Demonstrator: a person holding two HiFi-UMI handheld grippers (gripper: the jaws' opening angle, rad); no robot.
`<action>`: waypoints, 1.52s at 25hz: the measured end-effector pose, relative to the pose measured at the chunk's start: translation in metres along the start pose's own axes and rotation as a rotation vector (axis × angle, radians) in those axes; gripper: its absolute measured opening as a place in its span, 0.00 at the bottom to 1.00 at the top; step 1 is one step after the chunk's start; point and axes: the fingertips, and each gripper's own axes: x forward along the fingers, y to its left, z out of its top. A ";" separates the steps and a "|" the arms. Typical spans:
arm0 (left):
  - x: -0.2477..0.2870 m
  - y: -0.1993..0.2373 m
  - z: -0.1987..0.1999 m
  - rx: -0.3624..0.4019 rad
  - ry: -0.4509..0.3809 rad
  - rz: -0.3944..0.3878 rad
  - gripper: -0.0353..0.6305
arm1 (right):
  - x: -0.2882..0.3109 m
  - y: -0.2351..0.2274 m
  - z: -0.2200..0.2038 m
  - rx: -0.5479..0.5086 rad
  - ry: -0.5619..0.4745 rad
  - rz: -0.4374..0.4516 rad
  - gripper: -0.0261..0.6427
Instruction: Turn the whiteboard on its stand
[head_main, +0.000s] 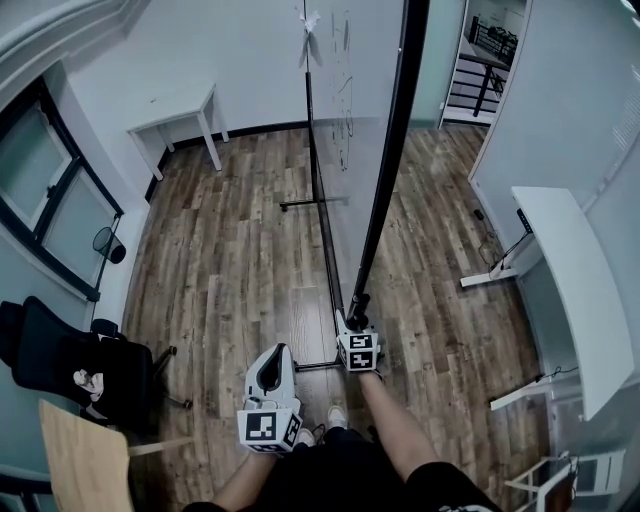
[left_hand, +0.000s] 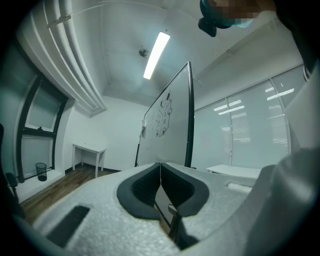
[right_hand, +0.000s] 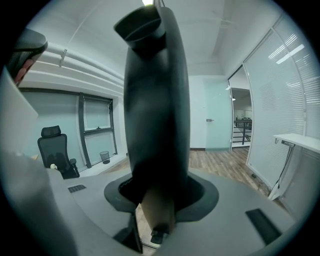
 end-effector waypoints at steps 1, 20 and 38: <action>0.000 -0.002 -0.001 -0.001 0.001 -0.004 0.08 | -0.004 0.000 -0.001 -0.002 -0.002 0.000 0.28; -0.015 -0.002 0.001 -0.033 -0.003 -0.062 0.08 | -0.055 0.016 -0.021 -0.058 0.004 -0.020 0.28; -0.025 -0.011 0.006 -0.042 -0.004 -0.139 0.08 | -0.096 0.016 -0.027 0.081 0.065 -0.042 0.30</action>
